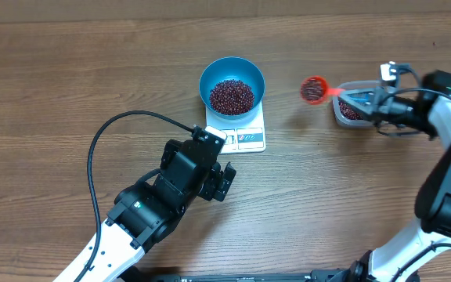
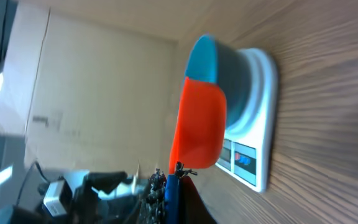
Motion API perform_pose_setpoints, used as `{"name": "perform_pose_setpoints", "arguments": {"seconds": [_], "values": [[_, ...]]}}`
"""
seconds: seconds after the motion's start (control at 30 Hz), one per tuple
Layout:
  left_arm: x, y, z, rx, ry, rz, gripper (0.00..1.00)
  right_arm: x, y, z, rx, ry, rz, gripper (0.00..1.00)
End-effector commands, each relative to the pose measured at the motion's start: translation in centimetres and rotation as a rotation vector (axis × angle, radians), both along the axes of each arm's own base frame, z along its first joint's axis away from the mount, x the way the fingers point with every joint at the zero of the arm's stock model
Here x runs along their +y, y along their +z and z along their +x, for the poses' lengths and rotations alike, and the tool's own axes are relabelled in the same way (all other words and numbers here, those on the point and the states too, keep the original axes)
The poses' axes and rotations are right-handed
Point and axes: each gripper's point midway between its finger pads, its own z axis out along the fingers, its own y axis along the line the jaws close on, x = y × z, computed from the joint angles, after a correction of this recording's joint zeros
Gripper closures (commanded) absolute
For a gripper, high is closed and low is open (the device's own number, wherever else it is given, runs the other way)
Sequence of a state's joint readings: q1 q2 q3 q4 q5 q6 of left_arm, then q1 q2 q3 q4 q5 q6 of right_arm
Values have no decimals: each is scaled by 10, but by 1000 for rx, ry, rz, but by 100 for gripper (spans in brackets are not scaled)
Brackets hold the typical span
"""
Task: Scoop item into bowl and weigh 150g on scale
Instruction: 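Carry the filled scoop left over the teal bowl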
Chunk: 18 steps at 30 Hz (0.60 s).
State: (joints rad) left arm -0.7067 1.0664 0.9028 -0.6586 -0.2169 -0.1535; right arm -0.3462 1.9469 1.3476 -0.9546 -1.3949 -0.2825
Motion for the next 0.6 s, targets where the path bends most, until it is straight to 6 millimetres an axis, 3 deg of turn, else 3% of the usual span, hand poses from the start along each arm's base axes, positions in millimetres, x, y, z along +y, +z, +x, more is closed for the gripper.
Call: {"name": "perform_pose_setpoints", "arguments": {"seconds": [0.0,0.33,0.57], "values": [[-1,-4,0,7,-11,11,0,31,8,-1,-10,77,58,96],[-1,-4,0,7,-11,11,1,101,15,7,-55,240,53,96],[-1,-4,0,7,-11,11,0,128,8,20,-63,245,-27,96]]}}
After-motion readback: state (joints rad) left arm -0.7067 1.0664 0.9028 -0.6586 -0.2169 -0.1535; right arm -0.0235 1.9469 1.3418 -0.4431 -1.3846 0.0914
